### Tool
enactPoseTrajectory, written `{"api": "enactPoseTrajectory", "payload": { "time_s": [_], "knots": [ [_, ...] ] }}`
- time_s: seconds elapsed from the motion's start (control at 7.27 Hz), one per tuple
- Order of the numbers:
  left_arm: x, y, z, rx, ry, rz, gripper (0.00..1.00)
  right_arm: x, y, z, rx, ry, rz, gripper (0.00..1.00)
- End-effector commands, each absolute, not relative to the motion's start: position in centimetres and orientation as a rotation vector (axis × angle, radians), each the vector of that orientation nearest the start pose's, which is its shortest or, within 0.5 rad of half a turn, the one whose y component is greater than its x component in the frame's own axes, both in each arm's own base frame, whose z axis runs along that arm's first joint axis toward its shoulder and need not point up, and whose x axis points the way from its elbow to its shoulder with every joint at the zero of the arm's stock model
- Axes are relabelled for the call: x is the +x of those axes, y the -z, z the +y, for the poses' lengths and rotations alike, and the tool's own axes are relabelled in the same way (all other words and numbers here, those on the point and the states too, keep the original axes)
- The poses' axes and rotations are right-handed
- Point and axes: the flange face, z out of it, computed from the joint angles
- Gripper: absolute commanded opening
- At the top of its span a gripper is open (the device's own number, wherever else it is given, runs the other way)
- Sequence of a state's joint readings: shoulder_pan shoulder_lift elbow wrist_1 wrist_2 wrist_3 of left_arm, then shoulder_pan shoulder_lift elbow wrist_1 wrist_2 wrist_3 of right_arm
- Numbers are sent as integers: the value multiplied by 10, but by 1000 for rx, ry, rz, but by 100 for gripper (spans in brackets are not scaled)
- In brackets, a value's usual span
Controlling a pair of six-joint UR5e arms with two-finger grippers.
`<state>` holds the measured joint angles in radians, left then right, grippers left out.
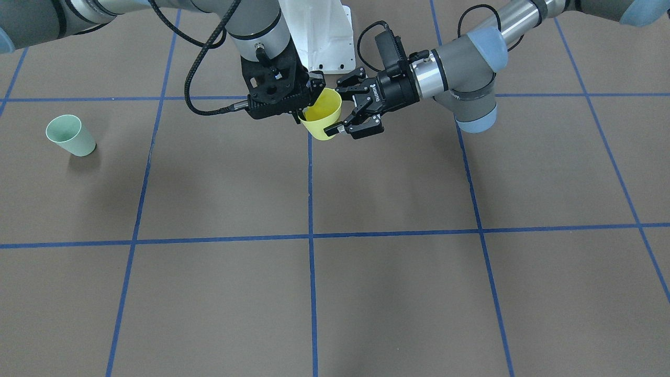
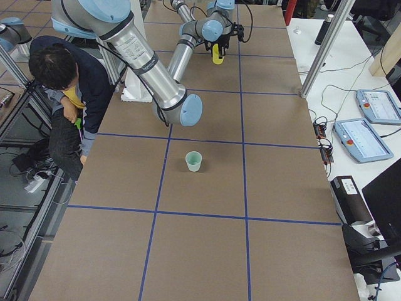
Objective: Transfer and stack yellow cup on green cup
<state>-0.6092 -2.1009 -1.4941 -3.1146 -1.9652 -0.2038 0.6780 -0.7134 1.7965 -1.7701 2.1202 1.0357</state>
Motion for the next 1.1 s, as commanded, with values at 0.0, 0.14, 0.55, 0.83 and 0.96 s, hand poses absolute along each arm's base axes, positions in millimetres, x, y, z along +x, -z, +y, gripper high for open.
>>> {"api": "enactPoseTrajectory", "payload": {
  "time_s": [0.0,0.14,0.55,0.83,0.96],
  "knots": [
    [446,-229,-427,1566,-869,1353,100,-441,-70,-461,71,110,-999,0],
    [446,-230,-427,1565,-869,1352,100,-439,-69,-461,74,109,-1002,0],
    [446,-233,-427,1560,-870,1350,100,-412,-81,-481,80,60,-994,0],
    [446,-232,-430,1553,-850,1335,100,-388,-103,-499,53,-11,-930,0],
    [445,-235,-438,1560,-780,1288,100,-365,-121,-511,57,-54,-916,0]
  ]
}}
